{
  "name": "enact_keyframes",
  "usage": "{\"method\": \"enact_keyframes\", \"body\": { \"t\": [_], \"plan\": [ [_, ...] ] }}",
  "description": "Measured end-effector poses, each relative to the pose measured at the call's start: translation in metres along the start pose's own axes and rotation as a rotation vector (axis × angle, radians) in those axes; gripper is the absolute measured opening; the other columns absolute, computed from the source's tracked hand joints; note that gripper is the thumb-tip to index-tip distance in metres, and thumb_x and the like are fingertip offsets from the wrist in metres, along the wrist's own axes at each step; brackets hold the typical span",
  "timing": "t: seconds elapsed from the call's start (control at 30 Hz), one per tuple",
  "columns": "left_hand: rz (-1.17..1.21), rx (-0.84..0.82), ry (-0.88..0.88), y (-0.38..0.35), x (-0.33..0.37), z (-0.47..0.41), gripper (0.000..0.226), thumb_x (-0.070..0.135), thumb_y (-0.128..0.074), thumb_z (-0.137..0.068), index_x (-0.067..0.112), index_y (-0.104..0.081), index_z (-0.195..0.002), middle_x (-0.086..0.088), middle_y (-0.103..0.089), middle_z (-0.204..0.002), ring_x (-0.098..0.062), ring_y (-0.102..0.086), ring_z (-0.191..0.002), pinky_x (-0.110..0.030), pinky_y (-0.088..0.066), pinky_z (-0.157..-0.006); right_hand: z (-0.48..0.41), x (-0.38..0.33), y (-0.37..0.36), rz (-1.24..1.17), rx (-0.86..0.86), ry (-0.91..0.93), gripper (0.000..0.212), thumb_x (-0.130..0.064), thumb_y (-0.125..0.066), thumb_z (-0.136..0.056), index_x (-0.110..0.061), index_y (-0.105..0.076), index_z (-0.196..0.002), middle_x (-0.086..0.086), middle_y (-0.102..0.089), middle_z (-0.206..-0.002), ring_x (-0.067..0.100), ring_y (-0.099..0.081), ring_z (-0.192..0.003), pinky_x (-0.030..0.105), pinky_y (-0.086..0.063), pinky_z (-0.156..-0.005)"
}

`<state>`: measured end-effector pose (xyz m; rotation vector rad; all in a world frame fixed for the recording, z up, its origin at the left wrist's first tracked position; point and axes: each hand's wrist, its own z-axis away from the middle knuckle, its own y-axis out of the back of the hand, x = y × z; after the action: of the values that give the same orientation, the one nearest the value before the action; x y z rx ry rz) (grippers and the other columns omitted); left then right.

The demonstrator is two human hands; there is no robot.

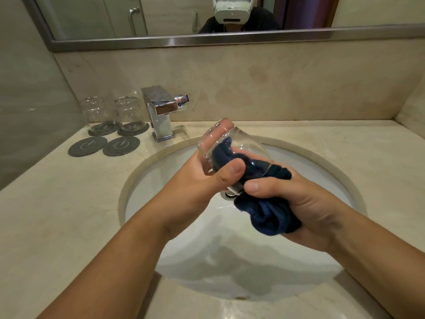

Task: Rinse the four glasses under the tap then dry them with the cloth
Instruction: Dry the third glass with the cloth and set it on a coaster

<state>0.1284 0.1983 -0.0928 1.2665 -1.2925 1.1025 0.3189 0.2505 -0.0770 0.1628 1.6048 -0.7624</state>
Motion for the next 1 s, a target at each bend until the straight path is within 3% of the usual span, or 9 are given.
{"method": "enact_keyframes", "body": {
  "t": [0.2, 0.27, 0.37, 0.47, 0.53, 0.63, 0.77, 0.9, 1.0],
  "plan": [
    [0.069, 0.018, -0.044, -0.006, 0.003, 0.002, 0.08, 0.031, -0.081, -0.093, 0.013, -0.04, -0.159, -0.01, -0.07, -0.142, -0.024, -0.065, -0.135, -0.033, -0.053, -0.11, 0.001, 0.004, 0.009, -0.194, -0.057, 0.012, 0.062, -0.028, -0.097, -0.062, -0.022, -0.078, -0.121, 0.003, -0.072, -0.112, 0.012, -0.07, -0.084, 0.021, -0.055, -0.064],
    [0.063, 0.017, -0.042, -0.006, 0.002, 0.002, 0.07, 0.022, -0.072, -0.098, 0.018, -0.04, -0.16, -0.006, -0.071, -0.14, -0.023, -0.065, -0.134, -0.038, -0.052, -0.114, -0.001, 0.005, 0.01, -0.169, -0.04, 0.026, 0.065, -0.028, -0.095, -0.064, -0.023, -0.076, -0.126, 0.005, -0.07, -0.117, 0.017, -0.066, -0.091, 0.022, -0.053, -0.07],
    [0.024, 0.04, -0.015, -0.003, 0.001, -0.001, 0.079, 0.041, -0.072, -0.087, 0.028, -0.043, -0.16, -0.004, -0.068, -0.144, -0.028, -0.06, -0.137, -0.055, -0.041, -0.116, -0.004, 0.007, 0.009, -0.031, 0.037, 0.063, 0.066, -0.016, -0.085, -0.072, -0.019, -0.069, -0.135, 0.017, -0.064, -0.126, 0.031, -0.056, -0.104, 0.037, -0.048, -0.088],
    [0.029, 0.058, 0.013, -0.005, 0.001, -0.002, 0.084, 0.066, -0.069, -0.083, 0.043, -0.041, -0.159, 0.002, -0.072, -0.138, -0.021, -0.063, -0.133, -0.051, -0.044, -0.108, -0.003, 0.007, 0.001, 0.108, 0.125, 0.097, 0.056, 0.001, -0.074, -0.083, -0.022, -0.073, -0.134, 0.016, -0.074, -0.128, 0.022, -0.071, -0.084, 0.03, -0.057, -0.079],
    [-0.012, 0.073, 0.031, -0.007, 0.001, -0.001, 0.084, 0.074, -0.07, -0.084, 0.034, -0.049, -0.156, -0.002, -0.077, -0.129, -0.024, -0.068, -0.127, -0.053, -0.047, -0.11, -0.002, 0.008, -0.002, 0.174, 0.142, 0.103, 0.056, 0.002, -0.074, -0.083, -0.023, -0.073, -0.133, 0.011, -0.078, -0.122, 0.021, -0.077, -0.095, 0.027, -0.058, -0.08],
    [-0.067, 0.05, 0.005, -0.007, 0.002, -0.002, 0.05, 0.061, -0.061, -0.095, 0.023, -0.078, -0.124, -0.009, -0.08, -0.117, -0.027, -0.074, -0.114, -0.048, -0.052, -0.104, -0.004, 0.007, -0.001, 0.125, 0.12, 0.053, 0.054, -0.004, -0.073, -0.081, -0.02, -0.073, -0.132, 0.009, -0.078, -0.12, 0.027, -0.073, -0.097, 0.028, -0.059, -0.079],
    [-0.024, 0.051, -0.03, -0.003, 0.002, 0.0, 0.045, 0.053, -0.065, -0.095, 0.018, -0.078, -0.12, -0.013, -0.078, -0.122, -0.027, -0.073, -0.116, -0.033, -0.056, -0.098, -0.004, 0.006, 0.004, -0.006, 0.021, 0.006, 0.06, -0.012, -0.08, -0.074, -0.021, -0.072, -0.133, 0.013, -0.066, -0.115, 0.026, -0.059, -0.089, 0.027, -0.053, -0.071],
    [0.002, 0.066, -0.042, -0.001, 0.002, 0.0, 0.044, 0.049, -0.066, -0.093, 0.018, -0.076, -0.123, -0.015, -0.076, -0.128, -0.039, -0.067, -0.127, -0.057, -0.048, -0.114, -0.005, 0.009, 0.012, -0.152, -0.093, 0.004, 0.069, -0.028, -0.09, -0.07, -0.021, -0.07, -0.136, 0.005, -0.069, -0.127, 0.027, -0.052, -0.118, 0.025, -0.051, -0.087],
    [0.006, 0.085, -0.075, -0.001, 0.004, 0.001, 0.053, 0.046, -0.065, -0.094, 0.008, -0.069, -0.13, -0.023, -0.071, -0.133, -0.049, -0.059, -0.131, -0.068, -0.038, -0.118, -0.007, 0.009, 0.016, -0.226, -0.146, 0.002, 0.074, -0.025, -0.087, -0.074, -0.019, -0.063, -0.144, 0.002, -0.068, -0.128, 0.022, -0.054, -0.116, 0.019, -0.054, -0.079]
  ]
}}
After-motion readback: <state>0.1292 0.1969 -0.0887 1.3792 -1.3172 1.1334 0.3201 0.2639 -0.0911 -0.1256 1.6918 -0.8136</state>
